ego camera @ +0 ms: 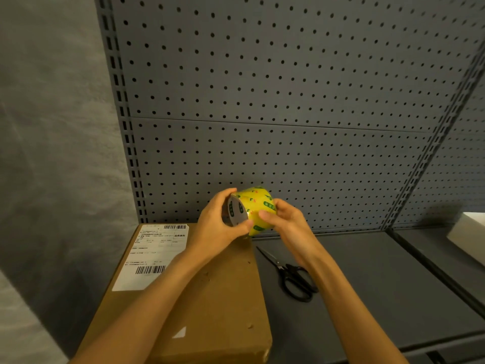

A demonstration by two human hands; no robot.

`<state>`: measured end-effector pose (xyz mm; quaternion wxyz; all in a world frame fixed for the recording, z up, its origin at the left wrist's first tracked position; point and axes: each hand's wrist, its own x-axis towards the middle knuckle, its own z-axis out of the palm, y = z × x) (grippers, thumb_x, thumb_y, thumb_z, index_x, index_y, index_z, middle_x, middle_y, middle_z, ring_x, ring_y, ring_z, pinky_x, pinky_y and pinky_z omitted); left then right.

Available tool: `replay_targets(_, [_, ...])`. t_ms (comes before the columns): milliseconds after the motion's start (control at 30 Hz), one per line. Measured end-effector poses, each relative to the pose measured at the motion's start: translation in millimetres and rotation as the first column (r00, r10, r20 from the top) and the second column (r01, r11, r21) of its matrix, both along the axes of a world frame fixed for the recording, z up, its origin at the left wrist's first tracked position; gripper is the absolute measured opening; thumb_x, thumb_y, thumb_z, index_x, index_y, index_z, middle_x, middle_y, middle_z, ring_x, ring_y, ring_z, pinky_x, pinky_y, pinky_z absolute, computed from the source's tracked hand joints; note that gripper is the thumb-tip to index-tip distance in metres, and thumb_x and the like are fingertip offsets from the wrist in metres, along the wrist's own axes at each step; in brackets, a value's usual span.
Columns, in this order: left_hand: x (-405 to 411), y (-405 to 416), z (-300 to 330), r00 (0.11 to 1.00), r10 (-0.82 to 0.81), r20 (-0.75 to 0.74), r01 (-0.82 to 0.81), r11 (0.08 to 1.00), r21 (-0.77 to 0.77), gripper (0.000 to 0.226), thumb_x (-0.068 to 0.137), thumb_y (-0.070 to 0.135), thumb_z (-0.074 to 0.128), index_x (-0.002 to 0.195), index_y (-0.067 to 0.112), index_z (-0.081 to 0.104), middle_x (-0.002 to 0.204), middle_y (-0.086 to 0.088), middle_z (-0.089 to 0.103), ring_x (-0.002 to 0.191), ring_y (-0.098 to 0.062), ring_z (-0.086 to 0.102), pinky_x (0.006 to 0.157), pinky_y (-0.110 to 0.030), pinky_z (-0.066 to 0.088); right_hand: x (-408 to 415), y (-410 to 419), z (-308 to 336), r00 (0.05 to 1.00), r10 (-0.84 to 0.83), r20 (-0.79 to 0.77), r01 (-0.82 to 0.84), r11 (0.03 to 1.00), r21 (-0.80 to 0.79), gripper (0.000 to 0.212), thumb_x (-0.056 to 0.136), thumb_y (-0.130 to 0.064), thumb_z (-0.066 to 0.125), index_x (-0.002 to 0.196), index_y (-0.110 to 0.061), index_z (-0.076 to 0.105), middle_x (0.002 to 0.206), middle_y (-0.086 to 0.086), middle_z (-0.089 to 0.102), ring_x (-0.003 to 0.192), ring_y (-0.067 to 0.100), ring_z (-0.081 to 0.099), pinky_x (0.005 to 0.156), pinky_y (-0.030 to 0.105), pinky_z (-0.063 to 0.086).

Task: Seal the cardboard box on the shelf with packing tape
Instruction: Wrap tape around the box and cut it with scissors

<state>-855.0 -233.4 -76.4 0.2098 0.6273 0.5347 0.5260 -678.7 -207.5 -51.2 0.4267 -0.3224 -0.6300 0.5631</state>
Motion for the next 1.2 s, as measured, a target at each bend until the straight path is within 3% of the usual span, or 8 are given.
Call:
replay_targets(133, [0.7,-3.8,1.8,0.984,-0.001,-0.18,0.017,0.996,0.09,0.081,0.062,0.051,0.068,0.134,0.032,0.038,0.126,0.015,0.042,0.116,-0.006,0.044,0.092,-0.023,0.043,-1.0,8.1,1.2,0.998,-0.068,-0.006,0.067,0.994,-0.081,0.022,0.086,-0.032,0.062,0.093,-0.012,0.065,0.099,0.006,0.069,0.097,0.021,0.064,0.099,0.046,0.047])
replay_targets(233, [0.4,-3.4,2.2,0.935,-0.012,-0.354,0.077,0.983,0.169,0.083,0.065,0.037,0.076,0.138,0.024,0.039,0.133,0.018,0.035,0.126,-0.001,0.032,0.098,-0.008,0.027,0.2,17.0,4.6,0.99,-0.116,0.075,0.126,0.982,-0.138,0.044,0.085,-0.05,0.061,0.11,-0.014,0.066,0.109,0.006,0.07,0.104,0.019,0.066,0.097,0.044,0.049])
replay_targets(300, [0.5,-2.6,1.4,0.898,-0.024,-0.439,0.122,0.973,0.196,0.084,0.066,0.032,0.079,0.139,0.022,0.039,0.139,0.016,0.034,0.13,0.001,0.026,0.1,-0.002,0.019,0.5,21.5,7.8,0.986,-0.134,0.099,0.15,0.974,-0.17,0.043,0.088,-0.047,0.058,0.114,-0.014,0.065,0.107,0.007,0.071,0.1,0.019,0.067,0.092,0.04,0.052])
replay_targets(367, [0.5,-1.3,-0.4,0.87,-0.021,-0.493,0.141,0.968,0.209,0.084,0.067,0.031,0.079,0.14,0.023,0.038,0.143,0.013,0.035,0.133,0.0,0.023,0.102,-0.004,0.016,-1.0,23.4,9.6,0.978,-0.162,0.132,0.183,0.968,-0.174,0.035,0.089,-0.041,0.059,0.11,-0.014,0.065,0.107,0.009,0.07,0.1,0.021,0.067,0.091,0.04,0.053])
replay_targets(500, [1.1,-0.3,-1.1,0.877,-0.019,-0.479,0.129,0.972,0.199,0.085,0.068,0.032,0.078,0.14,0.024,0.036,0.144,0.01,0.034,0.133,-0.002,0.024,0.1,-0.007,0.02,-3.8,22.0,9.3,0.967,-0.195,0.165,0.221,0.963,-0.153,0.018,0.087,-0.027,0.062,0.098,-0.013,0.067,0.105,0.011,0.067,0.106,0.028,0.062,0.097,0.047,0.048])
replay_targets(700, [1.0,1.8,-2.6,0.88,-0.018,-0.475,0.123,0.974,0.191,0.085,0.068,0.034,0.077,0.141,0.023,0.035,0.143,0.008,0.034,0.132,-0.002,0.025,0.097,-0.007,0.022,-3.2,20.0,6.2,0.971,-0.194,0.137,0.214,0.965,-0.149,0.01,0.084,-0.018,0.061,0.09,-0.013,0.066,0.096,0.011,0.066,0.105,0.032,0.061,0.097,0.052,0.045])
replay_targets(1067, [0.9,2.8,-4.2,0.893,-0.025,-0.45,0.125,0.973,0.194,0.086,0.069,0.031,0.077,0.142,0.029,0.031,0.143,0.015,0.028,0.132,0.0,0.022,0.096,-0.01,0.024,-1.9,14.9,3.6,0.983,-0.144,0.112,0.153,0.985,-0.079,0.01,0.081,-0.008,0.054,0.08,-0.016,0.061,0.084,0.005,0.059,0.089,0.023,0.054,0.086,0.042,0.044])
replay_targets(1200, [3.7,3.9,-2.8,0.957,-0.09,-0.277,0.118,0.989,0.088,0.094,0.068,0.04,0.08,0.143,0.036,0.024,0.146,0.018,0.022,0.134,0.0,0.021,0.102,-0.014,0.025,0.1,12.8,5.5,0.987,-0.15,0.065,0.153,0.987,-0.039,0.01,0.073,-0.01,0.056,0.081,-0.012,0.062,0.08,0.005,0.062,0.082,0.021,0.055,0.081,0.041,0.043])
